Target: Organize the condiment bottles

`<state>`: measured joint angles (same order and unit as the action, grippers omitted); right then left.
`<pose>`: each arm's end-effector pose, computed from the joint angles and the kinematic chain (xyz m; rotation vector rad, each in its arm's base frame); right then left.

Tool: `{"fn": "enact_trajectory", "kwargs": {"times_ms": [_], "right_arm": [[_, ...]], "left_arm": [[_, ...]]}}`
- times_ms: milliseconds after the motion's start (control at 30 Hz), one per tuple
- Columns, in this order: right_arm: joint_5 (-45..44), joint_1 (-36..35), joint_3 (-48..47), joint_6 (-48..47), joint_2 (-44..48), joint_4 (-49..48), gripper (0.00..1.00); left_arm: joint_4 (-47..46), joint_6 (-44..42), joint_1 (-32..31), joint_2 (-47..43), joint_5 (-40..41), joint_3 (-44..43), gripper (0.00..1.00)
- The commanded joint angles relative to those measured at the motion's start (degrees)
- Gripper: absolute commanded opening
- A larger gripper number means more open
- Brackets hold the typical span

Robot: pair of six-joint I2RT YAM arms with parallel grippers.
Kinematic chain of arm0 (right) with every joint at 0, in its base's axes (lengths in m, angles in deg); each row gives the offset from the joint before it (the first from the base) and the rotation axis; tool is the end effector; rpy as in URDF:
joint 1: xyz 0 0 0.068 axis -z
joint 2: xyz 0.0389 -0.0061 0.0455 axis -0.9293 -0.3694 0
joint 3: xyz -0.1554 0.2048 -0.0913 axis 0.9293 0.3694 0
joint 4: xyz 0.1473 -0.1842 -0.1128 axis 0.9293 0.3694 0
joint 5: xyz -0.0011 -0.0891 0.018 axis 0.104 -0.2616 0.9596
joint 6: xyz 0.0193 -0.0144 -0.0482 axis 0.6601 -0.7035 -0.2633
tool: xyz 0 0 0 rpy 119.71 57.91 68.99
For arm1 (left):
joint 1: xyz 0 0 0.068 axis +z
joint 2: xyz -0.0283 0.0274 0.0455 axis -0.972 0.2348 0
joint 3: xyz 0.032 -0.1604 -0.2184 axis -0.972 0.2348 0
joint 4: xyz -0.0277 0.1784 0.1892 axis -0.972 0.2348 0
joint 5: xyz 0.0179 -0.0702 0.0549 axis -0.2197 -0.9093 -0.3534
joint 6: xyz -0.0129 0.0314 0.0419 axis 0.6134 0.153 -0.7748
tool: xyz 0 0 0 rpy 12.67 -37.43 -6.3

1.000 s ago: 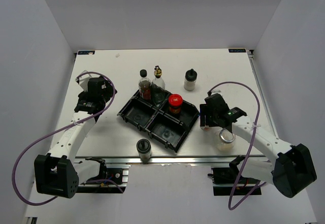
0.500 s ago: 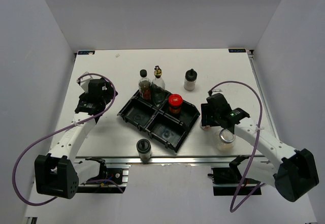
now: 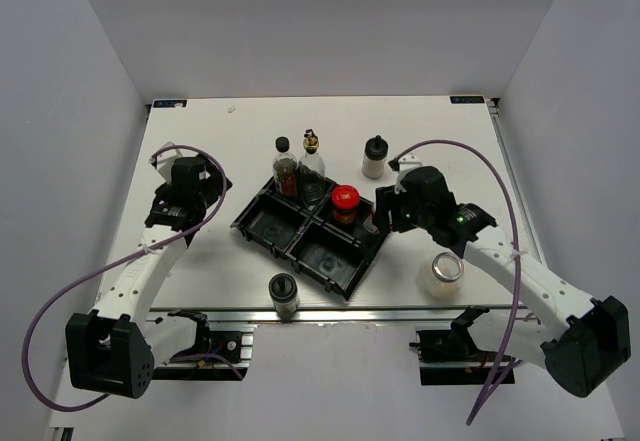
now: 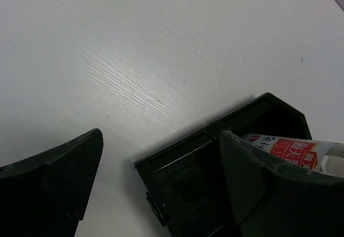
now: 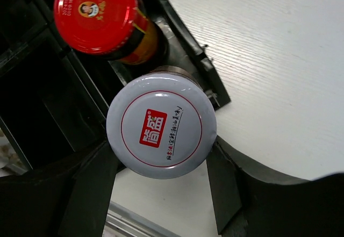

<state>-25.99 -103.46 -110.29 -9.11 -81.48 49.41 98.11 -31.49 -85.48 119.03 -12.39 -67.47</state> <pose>0.1920 0.1312 0.2891 -0.3686 2.2068 0.3662 0.2353 -0.0241 0.2688 -0.7851 2.0503 -0.0572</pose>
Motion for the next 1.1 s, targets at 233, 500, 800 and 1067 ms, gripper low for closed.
{"fn": "enact_trajectory", "kwargs": {"times_ms": [233,500,800,1067], "right_arm": [[-0.3,-2.1,-1.3,-2.4,-7.3,-14.4,0.15],[1.5,-3.0,0.6,-3.8,-13.0,-18.7,0.34],[2.4,-3.0,1.7,-4.6,-12.6,-18.4,0.76],[1.6,-3.1,3.0,-3.9,-9.2,-17.5,0.9]], "left_arm": [[1.8,2.6,0.4,-3.3,-10.9,1.4,0.98],[5.3,0.7,-1.0,-7.8,-24.8,6.6,0.98],[15.4,-5.0,-2.5,-11.5,-34.6,7.3,0.98],[24.5,-11.1,-3.6,-9.7,-47.3,4.4,0.98]]}}
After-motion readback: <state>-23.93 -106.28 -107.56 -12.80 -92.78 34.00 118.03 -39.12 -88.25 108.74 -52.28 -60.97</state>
